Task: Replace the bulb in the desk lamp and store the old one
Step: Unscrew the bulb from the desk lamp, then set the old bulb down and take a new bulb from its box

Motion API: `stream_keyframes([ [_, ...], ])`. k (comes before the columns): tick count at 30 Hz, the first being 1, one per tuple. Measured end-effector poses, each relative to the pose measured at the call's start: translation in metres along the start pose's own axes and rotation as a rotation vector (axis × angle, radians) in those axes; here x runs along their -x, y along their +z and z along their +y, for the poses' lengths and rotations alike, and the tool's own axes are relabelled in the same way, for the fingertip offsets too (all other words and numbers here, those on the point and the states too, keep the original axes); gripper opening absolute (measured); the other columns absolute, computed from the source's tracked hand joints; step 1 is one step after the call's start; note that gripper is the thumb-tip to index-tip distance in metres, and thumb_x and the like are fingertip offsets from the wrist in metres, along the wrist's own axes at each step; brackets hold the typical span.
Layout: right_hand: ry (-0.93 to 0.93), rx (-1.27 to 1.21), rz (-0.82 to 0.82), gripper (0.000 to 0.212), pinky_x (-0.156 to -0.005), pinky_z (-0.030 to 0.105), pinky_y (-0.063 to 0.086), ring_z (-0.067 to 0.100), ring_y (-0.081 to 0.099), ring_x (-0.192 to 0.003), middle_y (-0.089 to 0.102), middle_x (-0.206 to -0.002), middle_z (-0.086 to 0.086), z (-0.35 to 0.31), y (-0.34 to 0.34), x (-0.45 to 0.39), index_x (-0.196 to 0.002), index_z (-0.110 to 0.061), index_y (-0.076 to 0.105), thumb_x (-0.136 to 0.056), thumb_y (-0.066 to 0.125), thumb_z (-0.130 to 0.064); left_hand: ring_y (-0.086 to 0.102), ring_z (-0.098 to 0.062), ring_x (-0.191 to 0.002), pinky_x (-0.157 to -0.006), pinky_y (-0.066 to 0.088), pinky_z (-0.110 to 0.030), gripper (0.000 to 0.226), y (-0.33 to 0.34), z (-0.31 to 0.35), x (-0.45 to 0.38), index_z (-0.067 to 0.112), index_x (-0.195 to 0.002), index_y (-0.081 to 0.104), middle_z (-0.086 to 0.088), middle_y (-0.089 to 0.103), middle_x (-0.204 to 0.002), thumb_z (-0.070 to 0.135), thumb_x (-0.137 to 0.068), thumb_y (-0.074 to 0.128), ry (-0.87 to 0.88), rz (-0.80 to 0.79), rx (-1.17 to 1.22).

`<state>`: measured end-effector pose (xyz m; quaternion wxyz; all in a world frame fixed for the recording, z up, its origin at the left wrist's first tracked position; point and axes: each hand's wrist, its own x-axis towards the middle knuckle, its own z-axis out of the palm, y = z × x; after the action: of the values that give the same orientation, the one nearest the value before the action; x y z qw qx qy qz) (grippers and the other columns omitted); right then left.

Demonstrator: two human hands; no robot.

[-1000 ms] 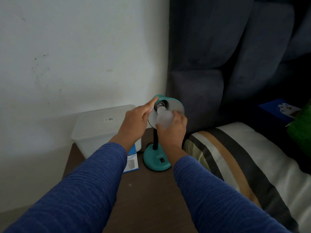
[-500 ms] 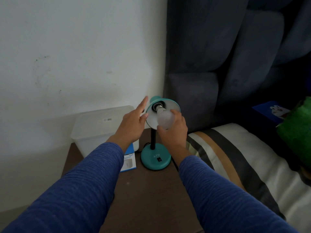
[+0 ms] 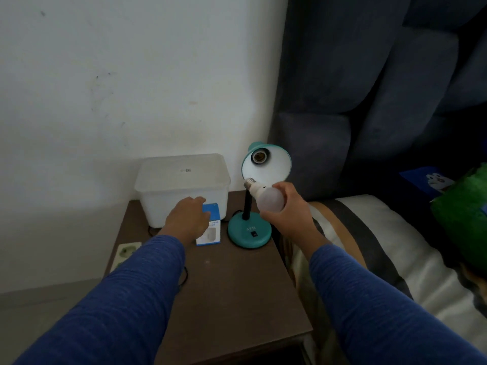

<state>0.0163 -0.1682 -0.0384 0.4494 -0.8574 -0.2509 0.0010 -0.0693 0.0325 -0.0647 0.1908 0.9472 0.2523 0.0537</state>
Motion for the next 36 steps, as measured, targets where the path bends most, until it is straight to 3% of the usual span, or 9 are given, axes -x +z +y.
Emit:
stream_keyframes([
  [4,-0.01,-0.039,-0.156,0.063,-0.084,0.03,0.052,0.018,0.059,-0.103,0.058,-0.115,-0.001,0.01,0.007,0.007,-0.121,-0.026,0.052,-0.065,0.081,-0.018,0.038,-0.029,-0.131,-0.108,0.031,-0.035,0.052,0.018,-0.014,0.009,0.009,-0.143,0.031,-0.016,0.039,-0.144,0.03,-0.097,0.043,-0.011,-0.012,0.017],
  [8,0.012,-0.073,-0.302,0.064,-0.094,0.038,0.052,0.019,0.058,-0.11,0.057,-0.12,-0.001,0.023,0.022,0.009,-0.123,-0.026,0.052,-0.066,0.082,-0.016,0.04,-0.028,-0.129,-0.106,0.036,-0.038,0.053,0.035,-0.029,0.01,0.01,-0.142,0.034,-0.014,0.041,-0.142,0.032,-0.096,0.044,-0.047,-0.015,0.039],
  [12,0.048,-0.079,-0.408,0.067,-0.094,0.028,0.047,0.017,0.054,-0.114,0.053,-0.128,0.0,0.043,0.046,0.005,-0.129,-0.024,0.05,-0.069,0.08,-0.015,0.044,-0.027,-0.124,-0.102,0.04,-0.037,0.049,0.05,-0.044,0.005,0.011,-0.138,0.04,-0.011,0.044,-0.136,0.029,-0.093,0.049,-0.039,0.069,0.081],
  [17,0.12,-0.1,-0.543,0.07,-0.095,0.029,0.045,0.018,0.053,-0.117,0.05,-0.135,0.003,0.071,0.079,-0.007,-0.133,-0.021,0.047,-0.071,0.078,-0.01,0.028,-0.023,-0.139,-0.114,0.025,-0.032,0.057,0.065,-0.06,-0.009,0.013,-0.144,0.032,-0.007,0.031,-0.15,0.028,-0.093,0.053,0.074,0.169,0.11],
  [20,0.169,-0.103,-0.614,0.072,-0.094,0.03,0.048,0.019,0.054,-0.116,0.05,-0.136,0.002,0.09,0.096,-0.016,-0.132,-0.02,0.048,-0.068,0.08,-0.009,0.028,-0.022,-0.14,-0.115,0.021,-0.029,0.058,0.073,-0.069,-0.02,0.013,-0.143,0.033,-0.007,0.032,-0.151,0.03,-0.092,0.054,0.146,0.196,0.08],
  [24,0.187,-0.069,-0.651,0.075,-0.103,0.038,0.044,0.019,0.052,-0.119,0.052,-0.134,0.002,0.107,0.112,-0.023,-0.133,-0.022,0.047,-0.067,0.081,-0.012,0.036,-0.024,-0.136,-0.114,0.024,-0.03,0.053,0.084,-0.075,-0.027,0.009,-0.139,0.041,-0.01,0.04,-0.147,0.027,-0.091,0.055,0.185,0.212,0.074],
  [30,0.157,-0.047,-0.67,0.077,-0.095,0.025,0.042,0.012,0.05,-0.115,0.051,-0.134,0.0,0.111,0.124,-0.03,-0.137,-0.021,0.044,-0.069,0.08,-0.014,0.041,-0.022,-0.133,-0.109,0.026,-0.024,0.044,0.097,-0.085,-0.033,0.009,-0.135,0.048,-0.009,0.044,-0.144,0.024,-0.093,0.052,0.188,0.237,0.1],
  [33,0.119,-0.001,-0.656,0.079,-0.092,0.021,0.041,0.011,0.05,-0.114,0.05,-0.135,0.001,0.11,0.127,-0.03,-0.137,-0.021,0.044,-0.067,0.081,-0.015,0.046,-0.023,-0.129,-0.108,0.034,-0.028,0.044,0.097,-0.085,-0.034,0.008,-0.131,0.052,-0.01,0.048,-0.141,0.03,-0.093,0.048,0.195,0.263,0.131],
  [36,0.075,0.035,-0.645,0.081,-0.091,0.02,0.042,0.011,0.05,-0.115,0.049,-0.137,0.003,0.109,0.129,-0.028,-0.138,-0.022,0.042,-0.067,0.081,-0.014,0.045,-0.022,-0.129,-0.109,0.038,-0.034,0.039,0.095,-0.083,-0.035,0.009,-0.131,0.052,-0.009,0.047,-0.141,0.022,-0.095,0.049,0.179,0.278,0.195],
])
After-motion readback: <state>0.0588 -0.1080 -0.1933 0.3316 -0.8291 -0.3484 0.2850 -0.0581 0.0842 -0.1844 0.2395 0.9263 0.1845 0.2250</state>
